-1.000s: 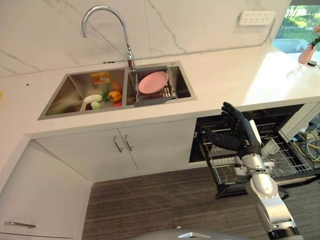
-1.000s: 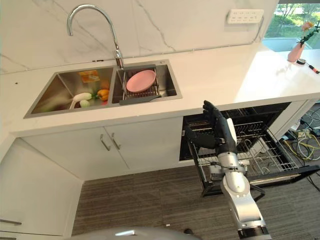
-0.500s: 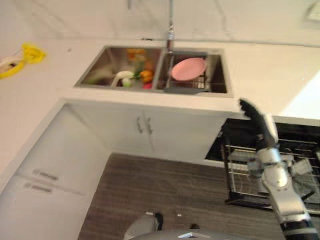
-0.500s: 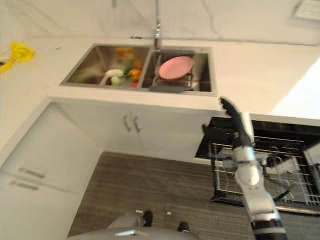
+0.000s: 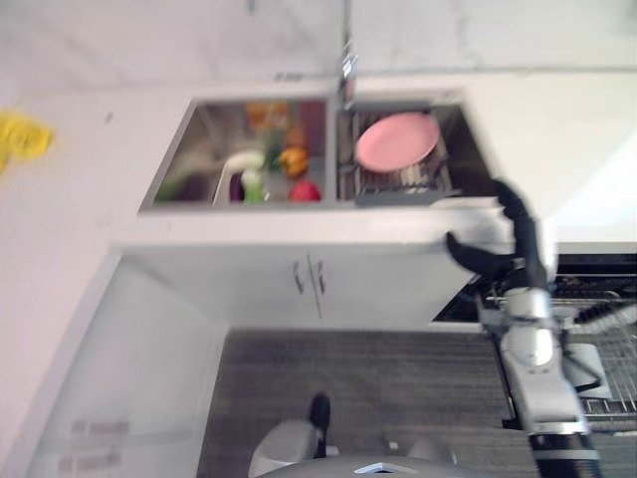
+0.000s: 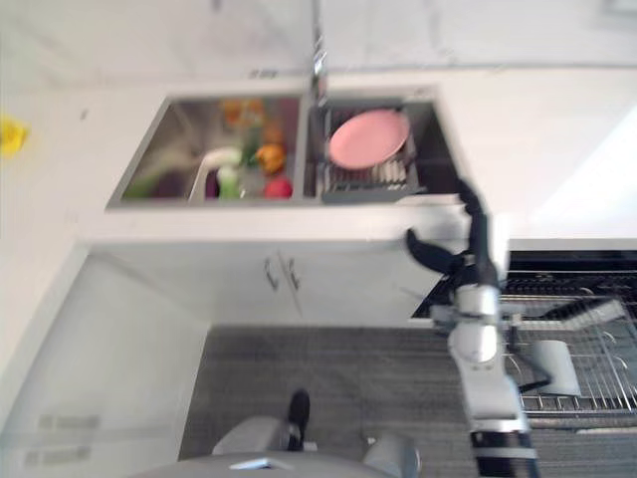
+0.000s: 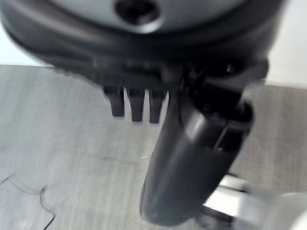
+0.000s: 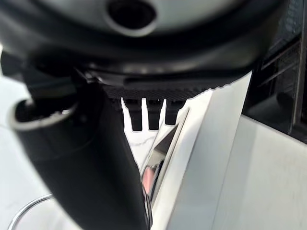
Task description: Place the dishes in the dishwasher.
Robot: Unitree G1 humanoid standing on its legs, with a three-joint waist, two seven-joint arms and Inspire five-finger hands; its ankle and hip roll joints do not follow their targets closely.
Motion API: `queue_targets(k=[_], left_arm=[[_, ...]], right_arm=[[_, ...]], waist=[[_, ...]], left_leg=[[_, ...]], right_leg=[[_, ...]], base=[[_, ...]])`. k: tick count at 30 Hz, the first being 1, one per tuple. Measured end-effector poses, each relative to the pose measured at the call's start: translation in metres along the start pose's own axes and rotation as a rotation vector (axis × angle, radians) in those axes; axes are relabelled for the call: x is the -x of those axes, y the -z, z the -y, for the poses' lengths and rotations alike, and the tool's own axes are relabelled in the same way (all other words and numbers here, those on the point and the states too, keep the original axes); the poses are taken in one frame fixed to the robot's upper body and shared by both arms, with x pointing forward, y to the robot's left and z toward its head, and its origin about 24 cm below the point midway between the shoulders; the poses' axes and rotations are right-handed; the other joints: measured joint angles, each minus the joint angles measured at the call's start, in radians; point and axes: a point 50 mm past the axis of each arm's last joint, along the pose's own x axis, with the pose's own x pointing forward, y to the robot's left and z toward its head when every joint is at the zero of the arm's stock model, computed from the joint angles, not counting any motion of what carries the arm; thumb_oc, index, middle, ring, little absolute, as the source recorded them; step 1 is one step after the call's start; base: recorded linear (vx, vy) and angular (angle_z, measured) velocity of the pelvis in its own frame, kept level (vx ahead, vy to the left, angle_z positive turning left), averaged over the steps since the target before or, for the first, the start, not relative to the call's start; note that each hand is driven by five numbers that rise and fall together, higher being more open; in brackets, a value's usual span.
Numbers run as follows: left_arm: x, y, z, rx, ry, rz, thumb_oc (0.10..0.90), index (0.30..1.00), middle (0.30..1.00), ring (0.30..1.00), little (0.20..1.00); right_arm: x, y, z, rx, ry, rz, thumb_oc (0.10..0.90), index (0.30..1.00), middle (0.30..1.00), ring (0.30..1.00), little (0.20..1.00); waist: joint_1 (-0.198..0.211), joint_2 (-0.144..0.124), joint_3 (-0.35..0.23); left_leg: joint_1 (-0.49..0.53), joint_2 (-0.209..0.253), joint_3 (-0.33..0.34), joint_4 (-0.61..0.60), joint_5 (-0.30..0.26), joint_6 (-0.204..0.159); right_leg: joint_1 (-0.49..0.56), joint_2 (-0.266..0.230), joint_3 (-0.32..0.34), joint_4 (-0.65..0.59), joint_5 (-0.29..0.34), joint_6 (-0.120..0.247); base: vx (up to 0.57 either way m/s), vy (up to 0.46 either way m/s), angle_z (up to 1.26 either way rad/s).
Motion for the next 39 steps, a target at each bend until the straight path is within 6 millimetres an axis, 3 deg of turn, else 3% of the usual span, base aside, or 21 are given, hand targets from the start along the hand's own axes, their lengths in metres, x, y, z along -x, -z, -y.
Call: queue_targets(k=[2, 3, 4, 5, 6, 7, 8, 9, 10, 11, 12, 13, 14, 15, 16, 19, 22, 24, 27, 30, 39], left_arm=[[0.003, -0.043, -0.037, 0.005, -0.086, 0.166, 0.800, 0.900, 0.900, 0.900, 0.900], [0.005, -0.052, -0.040, 0.000, -0.091, 0.190, 0.800, 0.900, 0.900, 0.900, 0.900], [0.005, -0.052, -0.040, 0.000, -0.091, 0.190, 0.800, 0.900, 0.900, 0.900, 0.900], [0.008, -0.074, -0.030, -0.019, -0.063, 0.230, 0.800, 0.900, 0.900, 0.900, 0.900], [0.008, -0.074, -0.030, -0.019, -0.063, 0.230, 0.800, 0.900, 0.900, 0.900, 0.900], [0.012, -0.093, -0.010, -0.029, -0.014, 0.267, 0.800, 0.900, 0.900, 0.900, 0.900], [0.012, -0.093, -0.010, -0.029, -0.014, 0.267, 0.800, 0.900, 0.900, 0.900, 0.900], [0.012, -0.090, 0.009, -0.028, 0.043, 0.273, 0.800, 0.900, 0.900, 0.900, 0.900], [0.011, -0.082, 0.017, -0.024, 0.069, 0.274, 0.800, 0.900, 0.900, 0.900, 0.900], [0.011, -0.082, 0.017, -0.024, 0.069, 0.274, 0.800, 0.900, 0.900, 0.900, 0.900], [0.011, -0.085, -0.016, -0.004, -0.001, 0.306, 0.800, 0.900, 0.900, 0.900, 0.900], [0.011, -0.085, -0.016, -0.004, -0.001, 0.306, 0.800, 0.900, 0.900, 0.900, 0.900], [0.011, -0.082, -0.030, -0.017, -0.046, 0.315, 0.800, 0.900, 0.900, 0.900, 0.900], [0.005, -0.058, -0.032, -0.032, -0.056, 0.226, 0.800, 0.900, 0.900, 0.900, 0.900], [0.003, -0.039, -0.032, -0.040, -0.055, 0.163, 0.800, 0.900, 0.900, 0.900, 0.900], [0.000, 0.006, -0.027, -0.116, -0.042, 0.030, 0.800, 0.900, 0.900, 0.900, 0.900], [0.000, 0.007, -0.012, -0.126, 0.004, 0.041, 0.800, 0.900, 0.900, 0.900, 0.900], [0.001, -0.005, -0.005, -0.120, 0.034, 0.099, 0.800, 0.900, 0.900, 0.900, 0.900], [0.002, -0.024, -0.003, -0.135, 0.033, 0.151, 0.800, 0.900, 0.900, 0.900, 0.900], [0.002, -0.029, -0.009, -0.169, 0.005, 0.151, 0.800, 0.900, 0.900, 0.900, 0.900], [0.002, -0.027, -0.007, -0.169, 0.014, 0.144, 0.800, 0.900, 0.900, 0.900, 0.900]], right_arm=[[0.000, -0.002, 0.005, 0.020, -0.018, 0.016, 0.800, 0.900, 0.900, 0.900, 0.900], [-0.001, -0.001, 0.007, 0.022, -0.020, 0.015, 0.800, 0.900, 0.900, 0.900, 0.900], [-0.001, -0.001, 0.007, 0.022, -0.020, 0.015, 0.800, 0.900, 0.900, 0.900, 0.900], [-0.002, -0.003, 0.017, 0.029, -0.003, 0.026, 0.800, 0.900, 0.900, 0.900, 0.900], [-0.002, -0.003, 0.017, 0.029, -0.003, 0.026, 0.800, 0.900, 0.900, 0.900, 0.900], [-0.007, -0.009, 0.029, 0.078, 0.009, 0.058, 0.800, 0.900, 0.900, 0.900, 0.900], [-0.007, -0.009, 0.029, 0.078, 0.009, 0.058, 0.800, 0.900, 0.900, 0.900, 0.900], [-0.008, -0.009, 0.034, 0.097, 0.021, 0.057, 0.800, 0.900, 0.900, 0.900, 0.900], [-0.008, -0.010, 0.030, 0.088, 0.022, 0.062, 0.800, 0.900, 0.900, 0.900, 0.900], [-0.008, -0.010, 0.030, 0.088, 0.022, 0.062, 0.800, 0.900, 0.900, 0.900, 0.900], [-0.011, -0.008, 0.029, 0.083, 0.049, 0.053, 0.800, 0.900, 0.900, 0.900, 0.900], [-0.011, -0.008, 0.029, 0.083, 0.049, 0.053, 0.800, 0.900, 0.900, 0.900, 0.900], [-0.020, -0.006, 0.040, 0.105, 0.091, 0.048, 0.800, 0.900, 0.900, 0.900, 0.900], [-0.025, -0.007, 0.040, 0.123, 0.080, 0.049, 0.800, 0.900, 0.900, 0.900, 0.900], [-0.024, -0.008, 0.040, 0.122, 0.079, 0.056, 0.800, 0.900, 0.900, 0.900, 0.900], [-0.025, -0.018, 0.040, 0.112, 0.082, 0.108, 0.800, 0.900, 0.900, 0.900, 0.900], [-0.023, -0.015, 0.040, 0.109, 0.074, 0.098, 0.800, 0.900, 0.900, 0.900, 0.900], [-0.023, -0.015, 0.040, 0.105, 0.073, 0.095, 0.800, 0.900, 0.900, 0.900, 0.900], [-0.026, -0.019, 0.047, 0.138, 0.077, 0.113, 0.800, 0.900, 0.900, 0.900, 0.900], [-0.025, -0.017, 0.044, 0.131, 0.064, 0.103, 0.800, 0.900, 0.900, 0.900, 0.900], [-0.025, -0.022, 0.044, 0.090, 0.017, 0.116, 0.800, 0.900, 0.900, 0.900, 0.900]], waist=[[-0.020, -0.036, -0.026], [-0.027, -0.037, -0.027], [-0.027, -0.037, -0.027], [-0.038, -0.006, -0.047], [-0.038, -0.006, -0.047], [-0.060, 0.029, -0.048], [-0.060, 0.029, -0.048], [-0.056, 0.078, -0.057], [-0.033, 0.033, -0.045], [-0.033, 0.033, -0.045], [-0.004, -0.067, -0.034], [-0.004, -0.067, -0.034], [0.020, -0.037, -0.050], [0.011, -0.009, -0.054], [0.000, 0.003, -0.064], [0.001, -0.004, -0.100], [0.002, 0.000, -0.101], [0.007, -0.030, -0.090], [0.000, 0.013, -0.114], [-0.024, -0.003, -0.106], [-0.035, 0.004, -0.111]], left_leg=[[0.000, -0.026, -0.024, 0.002, -0.009, 0.002], [0.011, -0.034, -0.040, -0.004, -0.006, -0.006], [0.011, -0.034, -0.040, -0.004, -0.006, -0.006], [0.029, -0.053, -0.091, -0.025, -0.030, -0.053], [0.029, -0.053, -0.091, -0.025, -0.030, -0.053], [0.058, -0.071, -0.128, -0.035, -0.033, -0.075], [0.058, -0.071, -0.128, -0.035, -0.033, -0.075], [0.099, -0.073, -0.124, -0.039, -0.033, -0.078], [0.086, -0.154, -0.098, 0.093, -0.038, -0.108], [0.086, -0.154, -0.098, 0.093, -0.038, -0.108], [-0.023, -0.200, -0.085, 0.333, -0.140, -0.024], [-0.023, -0.200, -0.085, 0.333, -0.140, -0.024], [-0.071, 0.023, -0.154, 0.204, -0.157, -0.103], [0.006, 0.056, -0.096, 0.098, -0.095, -0.113], [0.046, 0.057, -0.101, 0.047, -0.084, -0.110], [0.118, 0.037, -0.076, -0.024, -0.079, -0.107], [0.137, 0.038, -0.072, -0.020, -0.057, -0.143], [0.096, 0.019, -0.073, 0.071, -0.074, -0.162], [0.147, 0.070, -0.076, -0.093, -0.032, -0.144], [0.150, 0.073, -0.075, -0.093, -0.032, -0.144], [0.148, 0.113, -0.065, -0.099, -0.040, -0.153]], right_leg=[[-0.073, 0.135, -0.047, -0.158, -0.092, -0.060], [-0.063, 0.173, -0.053, -0.242, -0.101, -0.077], [-0.063, 0.173, -0.053, -0.242, -0.101, -0.077], [-0.021, 0.264, -0.066, -0.604, -0.092, -0.088], [-0.021, 0.264, -0.066, -0.604, -0.092, -0.088], [-0.001, 0.323, -0.036, -0.847, -0.049, -0.086], [-0.001, 0.323, -0.036, -0.847, -0.049, -0.086], [0.021, 0.350, -0.081, -0.810, -0.020, -0.150], [0.101, 0.321, -0.108, -0.777, 0.142, -0.318], [0.101, 0.321, -0.108, -0.777, 0.142, -0.318], [0.201, 0.222, -0.135, -0.877, 0.197, -0.306], [0.201, 0.222, -0.135, -0.877, 0.197, -0.306], [0.208, 0.264, -0.143, -0.890, 0.185, -0.215], [0.228, 0.255, -0.133, -0.880, 0.156, -0.172], [0.257, 0.242, -0.133, -0.881, 0.136, -0.143], [0.329, 0.194, -0.102, -0.932, 0.111, -0.099], [0.354, 0.201, -0.103, -0.927, 0.114, -0.106], [0.373, 0.171, -0.092, -0.926, 0.110, -0.114], [0.364, 0.215, -0.094, -0.926, 0.079, -0.108], [0.367, 0.218, -0.093, -0.928, 0.076, -0.105], [0.353, 0.253, -0.083, -0.931, 0.078, -0.103]], base=[[0.25, 0.046, 0.13], [0.24, -0.009, 0.25], [0.17, -0.026, 0.53], [0.03, -0.008, 0.37], [0.08, -0.026, 0.86], [0.05, -0.018, 0.50], [0.13, -0.077, 0.59], [0.18, -0.093, -0.04], [0.18, -0.093, -0.04], [0.15, -0.057, -0.13], [0.05, -0.023, 0.00], [0.14, -0.078, 0.09], [0.16, -0.107, 0.06], [0.19, -0.133, 0.13], [0.13, -0.107, -0.03], [0.08, -0.087, -0.16], [0.06, -0.058, -0.01], [0.05, -0.050, -0.08], [0.06, -0.042, -0.03], [0.04, -0.029, -0.04], [0.05, -0.022, -0.04]])
